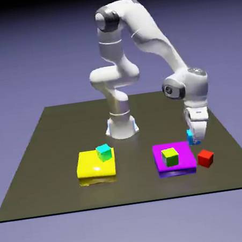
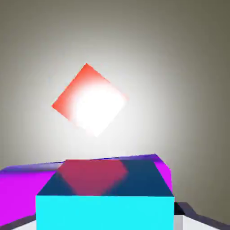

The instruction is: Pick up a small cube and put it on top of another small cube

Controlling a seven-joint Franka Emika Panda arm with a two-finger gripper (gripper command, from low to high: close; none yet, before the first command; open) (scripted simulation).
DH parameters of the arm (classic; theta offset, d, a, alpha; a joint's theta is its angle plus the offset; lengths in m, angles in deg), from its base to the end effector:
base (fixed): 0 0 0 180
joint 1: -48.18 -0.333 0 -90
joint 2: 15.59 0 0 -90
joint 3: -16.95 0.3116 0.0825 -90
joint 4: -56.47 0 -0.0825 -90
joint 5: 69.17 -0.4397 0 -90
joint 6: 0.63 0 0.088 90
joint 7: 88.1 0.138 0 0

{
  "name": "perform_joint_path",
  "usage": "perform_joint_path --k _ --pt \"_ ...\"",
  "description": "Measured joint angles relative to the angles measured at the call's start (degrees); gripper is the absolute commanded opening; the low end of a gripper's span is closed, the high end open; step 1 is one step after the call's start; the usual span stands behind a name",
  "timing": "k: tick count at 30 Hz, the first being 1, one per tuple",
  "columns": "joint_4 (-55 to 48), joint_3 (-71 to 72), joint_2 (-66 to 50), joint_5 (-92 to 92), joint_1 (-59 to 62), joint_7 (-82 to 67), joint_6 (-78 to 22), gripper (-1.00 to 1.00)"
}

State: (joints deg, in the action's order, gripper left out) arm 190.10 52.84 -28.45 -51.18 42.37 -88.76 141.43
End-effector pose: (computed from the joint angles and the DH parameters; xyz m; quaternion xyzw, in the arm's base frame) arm 0.4017 0.3702 0.1767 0.8819 0.4704 0.0012 0.0306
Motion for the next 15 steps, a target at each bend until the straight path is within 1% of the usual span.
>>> perform_joint_path --k 1,4,15 --pt "-2.0 1.3 -1.6 1.8 -0.3 -2.5 -1.0 -1.00" --pt "-0.5 0.8 -2.3 3.2 -1.3 -4.3 -0.4 -1.00" --pt "-0.2 -21.7 -5.5 -6.8 -24.1 -11.3 5.2 -1.00"
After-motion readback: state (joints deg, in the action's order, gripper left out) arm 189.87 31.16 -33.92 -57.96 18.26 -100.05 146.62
